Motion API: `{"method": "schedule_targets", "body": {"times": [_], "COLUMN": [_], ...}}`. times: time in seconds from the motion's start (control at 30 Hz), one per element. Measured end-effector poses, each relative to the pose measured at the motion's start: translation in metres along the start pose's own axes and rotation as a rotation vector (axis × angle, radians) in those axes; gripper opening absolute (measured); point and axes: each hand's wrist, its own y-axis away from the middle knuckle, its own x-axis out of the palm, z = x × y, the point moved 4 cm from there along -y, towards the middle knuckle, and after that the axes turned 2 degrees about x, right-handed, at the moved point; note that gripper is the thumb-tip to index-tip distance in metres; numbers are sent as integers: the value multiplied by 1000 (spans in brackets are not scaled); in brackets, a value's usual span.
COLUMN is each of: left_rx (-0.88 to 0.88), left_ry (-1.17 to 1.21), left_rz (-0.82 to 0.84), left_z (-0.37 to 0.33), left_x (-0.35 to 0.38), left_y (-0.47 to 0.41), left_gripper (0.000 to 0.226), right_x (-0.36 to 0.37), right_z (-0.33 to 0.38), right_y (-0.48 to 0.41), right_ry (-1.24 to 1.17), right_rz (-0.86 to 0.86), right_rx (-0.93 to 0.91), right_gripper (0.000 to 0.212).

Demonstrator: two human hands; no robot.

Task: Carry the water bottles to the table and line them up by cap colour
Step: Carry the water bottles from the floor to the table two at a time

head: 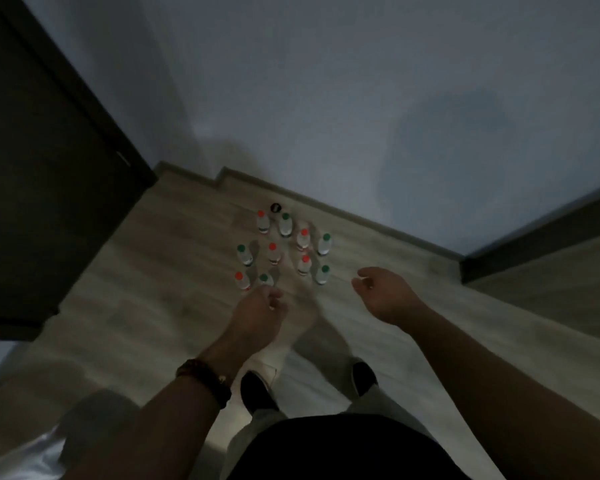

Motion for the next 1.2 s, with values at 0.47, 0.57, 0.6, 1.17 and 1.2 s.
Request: {"method": "schedule_targets", "body": {"times": [0.47,0.57,0.6,1.17,1.2], "left_rx": [-205,-277,-297,-198,-131], "left_ry": [236,259,269,164,50], "left_rz": [96,108,114,57,99], "left_z": [105,163,182,327,324], "left_x": [56,105,123,286,285], "left_y": [-92,-122,-132,-353,-365], "left_gripper": [15,18,20,39,32], "right_x": [138,193,212,393,393], "right_z": [-33,-67,-80,-231,-234], "right_y": [-85,-137,-154,-415,-428], "right_ry": [-7,-31,-49,-275,-318], "right_rz": [153,182,178,8,-18], "right_rx": [206,274,297,366,379], "right_gripper": [46,46,47,58,61]}}
